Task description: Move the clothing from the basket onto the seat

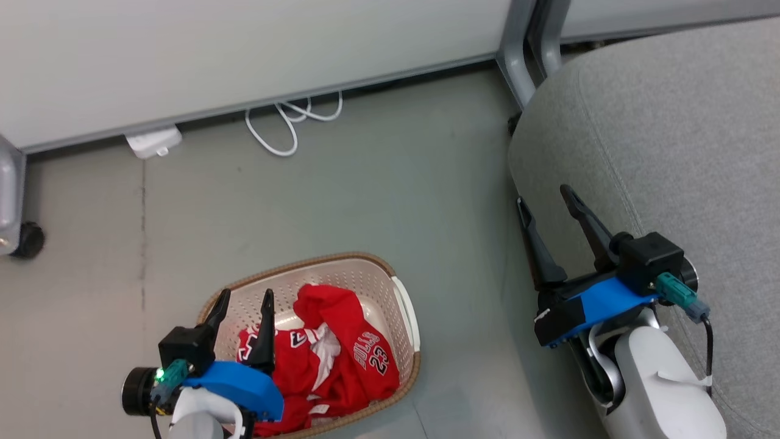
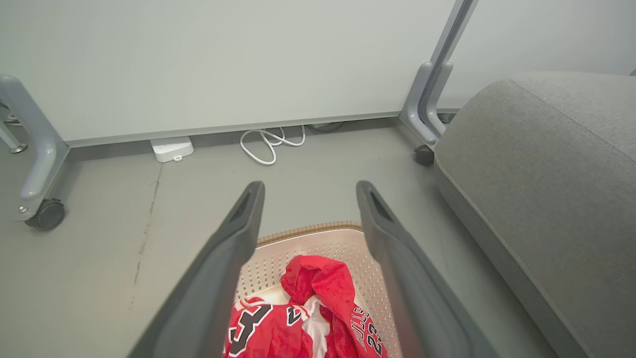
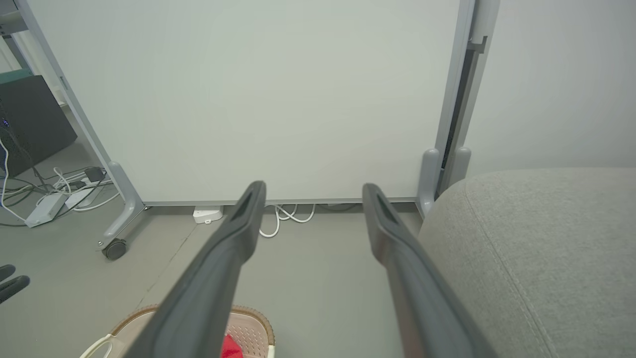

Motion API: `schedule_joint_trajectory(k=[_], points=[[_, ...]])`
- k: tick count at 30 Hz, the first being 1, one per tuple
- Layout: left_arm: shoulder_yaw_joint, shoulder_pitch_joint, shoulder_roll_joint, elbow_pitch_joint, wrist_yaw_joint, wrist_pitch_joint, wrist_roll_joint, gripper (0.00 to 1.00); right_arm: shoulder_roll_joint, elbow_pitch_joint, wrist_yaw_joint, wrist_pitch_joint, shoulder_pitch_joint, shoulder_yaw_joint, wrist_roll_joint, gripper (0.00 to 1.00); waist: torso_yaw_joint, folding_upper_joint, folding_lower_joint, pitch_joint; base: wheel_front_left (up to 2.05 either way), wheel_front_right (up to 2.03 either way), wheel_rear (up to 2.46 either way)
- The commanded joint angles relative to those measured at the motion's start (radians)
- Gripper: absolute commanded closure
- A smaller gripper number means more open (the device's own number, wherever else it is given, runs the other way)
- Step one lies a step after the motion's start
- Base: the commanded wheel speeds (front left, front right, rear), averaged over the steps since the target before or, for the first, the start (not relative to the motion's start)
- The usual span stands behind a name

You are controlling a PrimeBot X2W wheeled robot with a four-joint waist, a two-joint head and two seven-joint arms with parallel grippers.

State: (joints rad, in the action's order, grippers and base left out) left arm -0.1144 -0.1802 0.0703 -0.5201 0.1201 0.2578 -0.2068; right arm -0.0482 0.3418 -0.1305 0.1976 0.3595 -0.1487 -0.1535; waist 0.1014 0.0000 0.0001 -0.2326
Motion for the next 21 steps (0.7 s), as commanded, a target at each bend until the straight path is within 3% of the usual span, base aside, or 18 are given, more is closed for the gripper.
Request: schedule_joint_trajectory(k=[1, 10, 21], points=[[-0.008, -0.038, 0.009, -0.021, 0.005, 0.000, -0.005, 0.00, -0.004, -0.008, 0.000, 0.002, 0.021, -0.002, 0.004, 0.00, 0.050, 0.0000, -0.0001, -0.112, 0.00, 0.00, 0.00], [-0.133, -0.272, 0.042, -0.254, 0.012, -0.039, -0.073, 0.00, -0.003, -0.096, 0.000, 0.018, 0.130, -0.043, -0.009, 0.00, 0.122, 0.0000, -0.0001, -0.364, 0.00, 0.00, 0.00], [-0.265, -0.453, 0.090, -0.430, 0.011, -0.131, -0.265, 0.00, -0.003, -0.195, 0.000, 0.045, 0.197, -0.092, -0.044, 0.00, 0.182, 0.0000, -0.0001, -0.570, 0.00, 0.00, 0.00]])
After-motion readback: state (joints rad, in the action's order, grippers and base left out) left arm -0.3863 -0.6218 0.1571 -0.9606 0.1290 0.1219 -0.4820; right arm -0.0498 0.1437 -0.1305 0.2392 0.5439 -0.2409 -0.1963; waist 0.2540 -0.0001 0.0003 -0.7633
